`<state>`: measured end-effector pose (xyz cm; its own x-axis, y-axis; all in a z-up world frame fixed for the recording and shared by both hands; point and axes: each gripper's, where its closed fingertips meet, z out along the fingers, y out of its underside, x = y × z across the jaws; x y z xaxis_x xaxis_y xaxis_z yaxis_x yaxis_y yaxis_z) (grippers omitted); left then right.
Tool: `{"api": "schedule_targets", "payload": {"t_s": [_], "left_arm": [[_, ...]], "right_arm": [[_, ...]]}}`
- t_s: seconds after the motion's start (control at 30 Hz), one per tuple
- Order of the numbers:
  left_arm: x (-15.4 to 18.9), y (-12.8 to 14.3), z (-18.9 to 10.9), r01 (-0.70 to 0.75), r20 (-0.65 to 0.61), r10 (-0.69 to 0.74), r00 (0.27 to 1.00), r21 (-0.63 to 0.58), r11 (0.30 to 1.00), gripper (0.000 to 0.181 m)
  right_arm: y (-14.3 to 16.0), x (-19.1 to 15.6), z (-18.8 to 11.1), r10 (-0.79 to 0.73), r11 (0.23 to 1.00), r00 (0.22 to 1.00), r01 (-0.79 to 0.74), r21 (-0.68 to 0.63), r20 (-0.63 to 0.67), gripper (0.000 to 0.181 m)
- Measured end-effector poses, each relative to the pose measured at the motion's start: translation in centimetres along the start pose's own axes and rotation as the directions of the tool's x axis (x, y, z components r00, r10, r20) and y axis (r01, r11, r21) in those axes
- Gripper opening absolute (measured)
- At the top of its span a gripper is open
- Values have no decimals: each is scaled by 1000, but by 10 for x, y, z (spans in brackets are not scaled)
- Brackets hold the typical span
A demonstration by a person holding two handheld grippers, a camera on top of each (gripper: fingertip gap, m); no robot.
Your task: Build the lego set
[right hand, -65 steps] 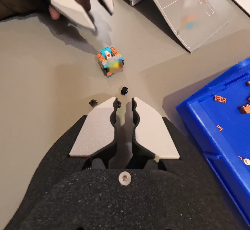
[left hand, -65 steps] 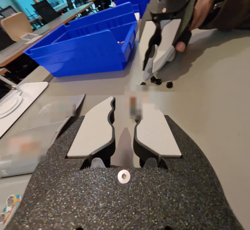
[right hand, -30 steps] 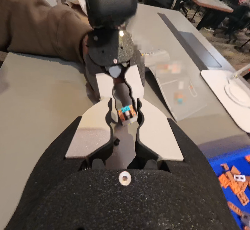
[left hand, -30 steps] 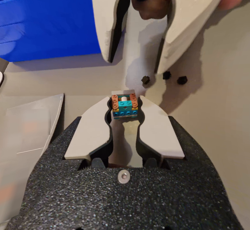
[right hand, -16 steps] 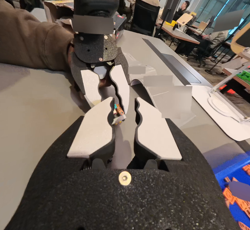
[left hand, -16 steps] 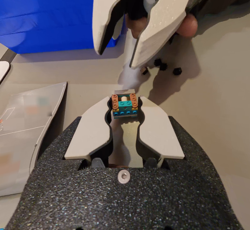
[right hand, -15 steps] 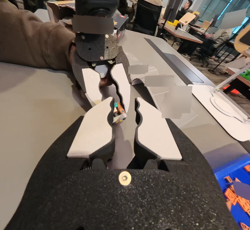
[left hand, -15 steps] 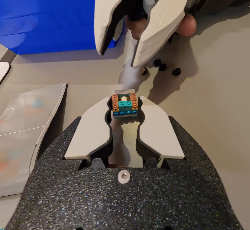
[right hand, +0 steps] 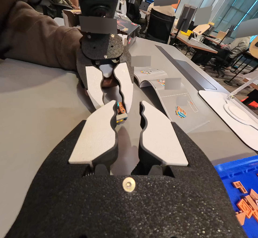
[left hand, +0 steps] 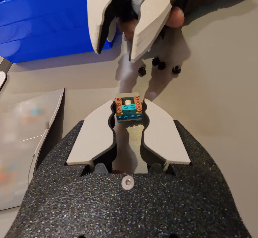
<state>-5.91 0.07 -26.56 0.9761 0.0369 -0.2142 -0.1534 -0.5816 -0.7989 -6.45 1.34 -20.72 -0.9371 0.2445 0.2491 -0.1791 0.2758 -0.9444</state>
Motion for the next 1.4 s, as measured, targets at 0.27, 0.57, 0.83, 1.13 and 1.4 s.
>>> {"api": "schedule_targets", "payload": {"t_s": [0.27, 0.57, 0.83, 1.13, 1.4], "left_arm": [[-2, -3, -3, 23, -4, -23, 1000, 33, 999, 36], [-4, -8, -8, 54, -18, -53, 998, 82, 995, 36], [-12, -27, -32, 153, -101, -129, 986, 287, 945, 36], [1, -47, -46, 175, -216, -87, 973, 429, 886, 36], [13, -51, -45, 181, -275, -63, 959, 430, 884, 36]], "right_arm": [[3, 2, 1, 19, 1000, 1000, -19, -18, 0, 30], [6, 2, 2, 29, 999, 1000, -29, -40, 2, 30], [6, -2, 4, 35, 998, 999, -33, -49, 24, 32], [-16, -22, 11, 119, 993, 986, -119, -7, 113, 39], [-15, -33, 18, 118, 993, 983, -115, -30, 141, 39]]}}
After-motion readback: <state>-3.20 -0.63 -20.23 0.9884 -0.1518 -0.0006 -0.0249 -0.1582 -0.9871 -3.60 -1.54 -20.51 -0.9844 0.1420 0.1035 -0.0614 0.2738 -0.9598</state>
